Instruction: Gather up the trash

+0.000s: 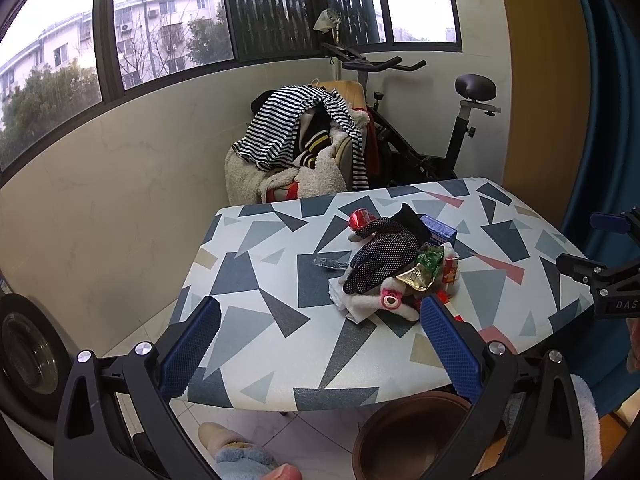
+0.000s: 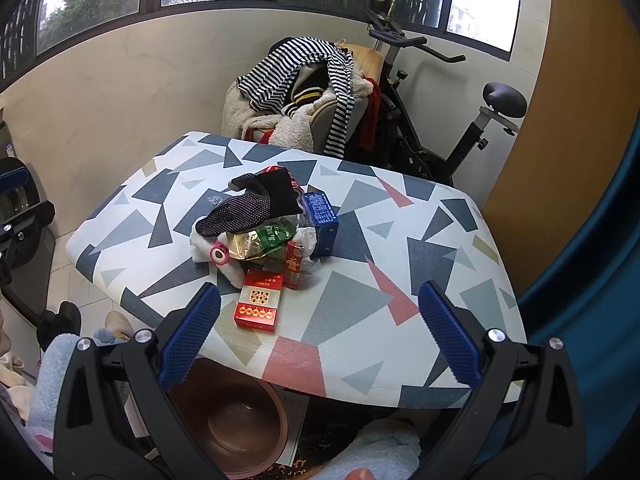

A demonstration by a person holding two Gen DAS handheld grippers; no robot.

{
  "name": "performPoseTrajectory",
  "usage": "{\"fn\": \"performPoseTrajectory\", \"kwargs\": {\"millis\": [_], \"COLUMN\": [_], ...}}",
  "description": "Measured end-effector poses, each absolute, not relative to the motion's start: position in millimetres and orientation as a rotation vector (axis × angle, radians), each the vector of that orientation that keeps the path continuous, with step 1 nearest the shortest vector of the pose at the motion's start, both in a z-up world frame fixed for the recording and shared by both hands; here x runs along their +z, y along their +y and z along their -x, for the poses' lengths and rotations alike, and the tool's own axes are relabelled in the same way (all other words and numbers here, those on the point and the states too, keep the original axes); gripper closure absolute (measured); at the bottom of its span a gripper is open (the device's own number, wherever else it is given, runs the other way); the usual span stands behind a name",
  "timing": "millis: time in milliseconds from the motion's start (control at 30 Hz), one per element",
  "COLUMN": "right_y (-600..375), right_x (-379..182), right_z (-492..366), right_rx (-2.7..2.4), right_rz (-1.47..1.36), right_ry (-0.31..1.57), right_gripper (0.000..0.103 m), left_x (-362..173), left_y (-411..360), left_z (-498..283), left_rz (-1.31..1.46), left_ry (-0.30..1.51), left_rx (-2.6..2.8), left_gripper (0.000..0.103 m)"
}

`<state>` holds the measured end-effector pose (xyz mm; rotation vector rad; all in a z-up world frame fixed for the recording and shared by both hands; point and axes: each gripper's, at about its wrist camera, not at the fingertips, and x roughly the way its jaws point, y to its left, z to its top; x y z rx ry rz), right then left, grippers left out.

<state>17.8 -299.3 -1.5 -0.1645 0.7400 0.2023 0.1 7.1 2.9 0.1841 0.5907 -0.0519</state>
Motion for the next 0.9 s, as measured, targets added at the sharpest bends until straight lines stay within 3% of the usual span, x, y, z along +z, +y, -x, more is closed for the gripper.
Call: {"fn": "performPoseTrajectory", "kwargs": {"millis": [400,767,900], "right_y": [-298,-290,-277], "right_x": [-18,-82,-114], "right_z": [-21,-42,-64], "right_rx": [0.214,0.281,0.266], "right_rz": [0.15,0.027,0.019], "right_ry": [0.758,0.886,0.945], "right_gripper": [0.006,0.005,0.006], "left_x": [-25,-67,-75], "left_y": [15,32,38], "left_z": [-21,-43,-50], "left_rz": [-0.09,-0.107,-0.106], "left_ry": [0.699,0.738,0.672], "left_rx": [-0.138,-0.152,-0.137], "left_gripper": [0.005,0.005,0.005]}}
